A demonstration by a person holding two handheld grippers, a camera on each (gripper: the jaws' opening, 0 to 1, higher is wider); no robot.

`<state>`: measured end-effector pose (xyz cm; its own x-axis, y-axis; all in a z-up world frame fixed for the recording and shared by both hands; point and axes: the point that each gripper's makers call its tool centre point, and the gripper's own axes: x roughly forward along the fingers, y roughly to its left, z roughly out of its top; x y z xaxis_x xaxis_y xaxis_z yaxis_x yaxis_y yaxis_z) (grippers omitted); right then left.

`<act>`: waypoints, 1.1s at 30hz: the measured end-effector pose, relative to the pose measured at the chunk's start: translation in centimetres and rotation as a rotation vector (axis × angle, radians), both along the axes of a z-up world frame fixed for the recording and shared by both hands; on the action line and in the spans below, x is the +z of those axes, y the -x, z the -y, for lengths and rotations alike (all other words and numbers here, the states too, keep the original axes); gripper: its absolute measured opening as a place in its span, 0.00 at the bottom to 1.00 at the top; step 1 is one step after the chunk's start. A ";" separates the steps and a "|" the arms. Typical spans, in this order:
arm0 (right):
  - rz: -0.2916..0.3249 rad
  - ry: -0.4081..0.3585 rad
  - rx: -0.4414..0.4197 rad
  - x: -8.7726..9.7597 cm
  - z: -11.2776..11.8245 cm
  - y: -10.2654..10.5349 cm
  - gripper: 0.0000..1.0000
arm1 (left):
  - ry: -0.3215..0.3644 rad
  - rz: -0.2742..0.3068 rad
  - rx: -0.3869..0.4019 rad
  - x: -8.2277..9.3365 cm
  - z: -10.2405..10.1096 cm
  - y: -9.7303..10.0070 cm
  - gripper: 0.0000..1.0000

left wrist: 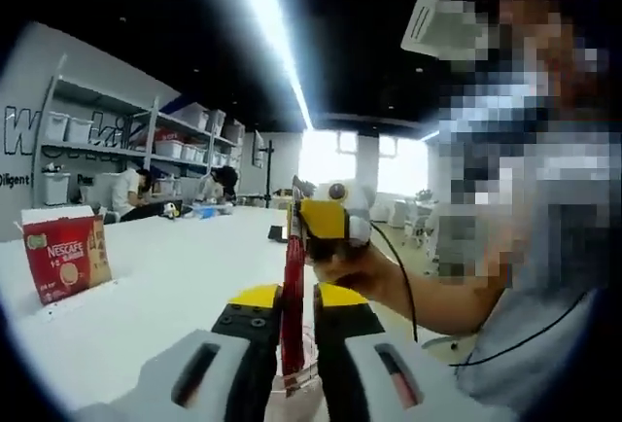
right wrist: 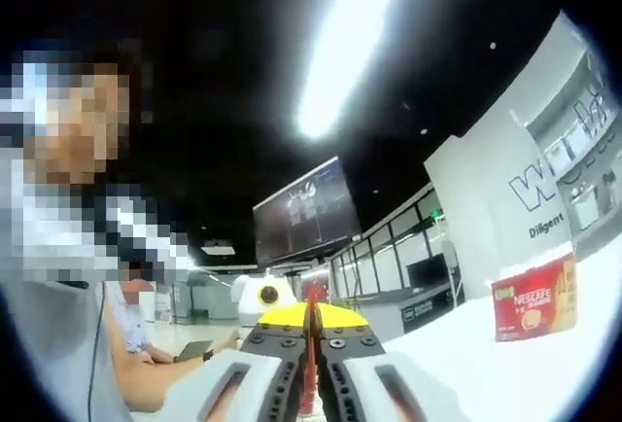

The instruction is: Tear open the coffee pouch, take out the coffee, and pour the coffee from the pouch into the cup

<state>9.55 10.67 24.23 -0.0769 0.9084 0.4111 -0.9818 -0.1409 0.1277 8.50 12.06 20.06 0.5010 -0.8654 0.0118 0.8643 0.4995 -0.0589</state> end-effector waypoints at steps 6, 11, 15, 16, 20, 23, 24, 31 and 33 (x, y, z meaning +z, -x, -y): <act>-0.016 -0.024 -0.010 0.4 0.2 -0.3 0.11 | -0.007 0.017 0.002 -0.2 -0.1 -0.4 0.04; -0.026 -0.064 -0.029 0.9 0.5 -0.6 0.04 | -0.003 0.012 -0.008 -0.4 0.0 -0.3 0.04; -0.058 -0.071 -0.032 0.7 0.7 -0.5 0.02 | -0.001 -0.011 0.000 -0.6 0.3 -0.6 0.13; -0.060 -0.074 -0.035 0.7 0.7 -0.5 0.02 | 0.005 -0.018 -0.001 -0.6 0.4 -0.6 0.13; -0.061 -0.080 -0.034 0.9 0.7 -0.3 0.03 | -0.004 0.012 -0.006 -0.4 0.5 -0.5 0.05; -0.080 -0.079 -0.024 0.9 0.5 -0.4 0.06 | -0.007 0.016 -0.003 -0.5 0.3 -0.5 0.04; -0.080 -0.078 -0.025 0.9 0.3 -0.4 0.06 | -0.006 0.017 -0.001 -0.5 0.2 -0.5 0.04; -0.081 -0.077 -0.003 0.5 -0.3 -0.3 0.06 | -0.016 0.011 0.003 -0.9 0.1 -0.4 0.04; -0.086 -0.074 0.006 0.4 -0.3 -0.3 0.07 | -0.018 0.010 0.003 -0.9 0.0 -0.5 0.04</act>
<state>9.86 10.99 24.64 -0.0436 0.8751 0.4819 -0.9666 -0.1588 0.2009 8.97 12.05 19.14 0.5034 -0.8640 0.0010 0.8634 0.5030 -0.0406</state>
